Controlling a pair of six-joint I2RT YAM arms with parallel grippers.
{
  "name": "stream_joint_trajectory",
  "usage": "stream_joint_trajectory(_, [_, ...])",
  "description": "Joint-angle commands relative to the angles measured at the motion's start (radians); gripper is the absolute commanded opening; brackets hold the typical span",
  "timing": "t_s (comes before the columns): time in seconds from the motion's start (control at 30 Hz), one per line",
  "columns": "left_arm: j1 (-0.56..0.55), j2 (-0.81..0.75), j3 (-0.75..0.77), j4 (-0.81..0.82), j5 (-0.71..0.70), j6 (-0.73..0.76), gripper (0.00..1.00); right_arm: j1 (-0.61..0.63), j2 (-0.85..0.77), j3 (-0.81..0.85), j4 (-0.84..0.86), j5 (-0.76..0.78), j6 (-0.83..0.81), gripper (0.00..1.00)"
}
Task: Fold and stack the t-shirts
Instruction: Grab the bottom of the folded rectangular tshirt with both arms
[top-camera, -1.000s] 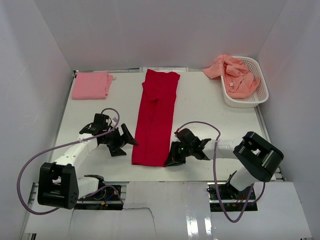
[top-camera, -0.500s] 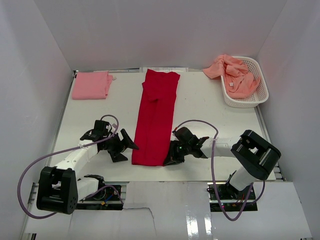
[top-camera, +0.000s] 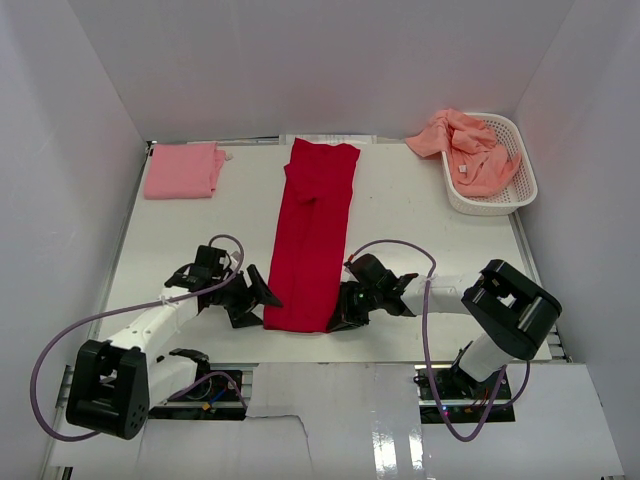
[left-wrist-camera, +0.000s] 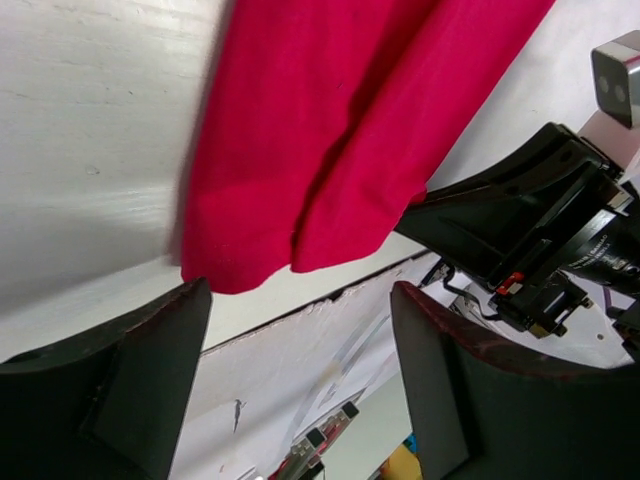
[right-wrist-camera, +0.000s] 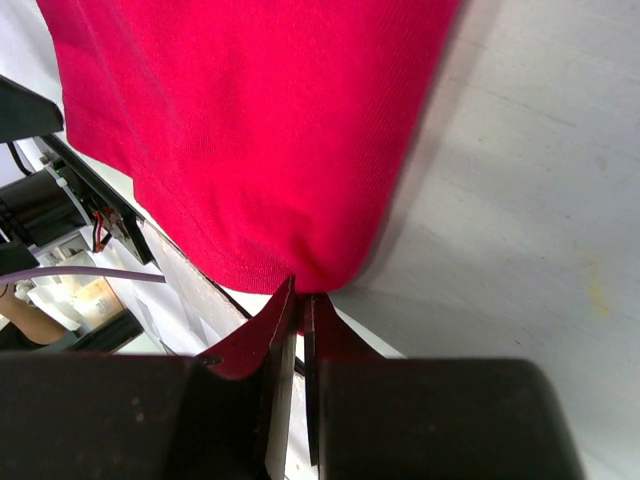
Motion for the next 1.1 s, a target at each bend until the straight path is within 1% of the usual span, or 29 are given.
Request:
stream_joint_trajectory(0.0, [-0.035,0.012,-0.005,0.011,-0.015,-0.013,0.82,0.006,0.012,-0.005,-0.041,0.019,-0.019,0.08])
stream_joint_trajectory(0.03, [-0.056,0.026,-0.008,0.011,-0.021,-0.016,0.78,0.004,0.012,-0.006,-0.041,0.020,-0.019,0.08])
stream_joint_trajectory(0.1, [-0.072,0.043,-0.011,0.009,-0.050,-0.024,0.76,0.004,0.009,-0.006,-0.041,0.019,-0.019,0.08])
stream_joint_trajectory(0.27, [-0.079,0.050,-0.007,0.009,-0.109,-0.051,0.75,0.003,-0.005,-0.012,-0.041,0.025,-0.016,0.08])
stream_joint_trajectory(0.37, [-0.078,0.073,-0.002,0.008,-0.121,-0.045,0.73,0.003,-0.005,-0.014,-0.041,0.025,-0.016,0.08])
stream_joint_trajectory(0.5, [-0.078,0.087,-0.010,0.011,-0.119,-0.050,0.53,0.003,-0.011,-0.019,-0.041,0.028,-0.015,0.08])
stream_joint_trajectory(0.63, [-0.078,0.090,-0.013,0.020,-0.121,-0.051,0.38,0.003,-0.015,-0.020,-0.041,0.028,-0.015,0.08])
stream_joint_trajectory(0.67, [-0.079,0.098,-0.011,0.024,-0.116,-0.047,0.33,0.003,-0.014,-0.020,-0.041,0.026,-0.013,0.08])
stream_joint_trajectory(0.7, [-0.079,0.112,-0.010,0.026,-0.113,-0.045,0.23,0.003,-0.015,-0.020,-0.041,0.026,-0.013,0.08])
stream_joint_trajectory(0.77, [-0.078,0.122,-0.011,0.028,-0.106,-0.042,0.13,0.001,-0.017,-0.023,-0.041,0.028,-0.013,0.08])
stream_joint_trajectory(0.8, [-0.078,0.126,-0.011,0.029,-0.103,-0.041,0.03,0.000,-0.021,-0.026,-0.041,0.028,-0.013,0.08])
stream_joint_trajectory(0.87, [-0.079,0.124,-0.014,0.034,-0.100,-0.041,0.00,0.000,-0.031,-0.031,-0.044,0.029,-0.013,0.08])
stream_joint_trajectory(1.07, [-0.088,0.119,-0.017,0.041,-0.072,-0.050,0.00,-0.025,-0.074,-0.058,-0.067,0.028,-0.025,0.08])
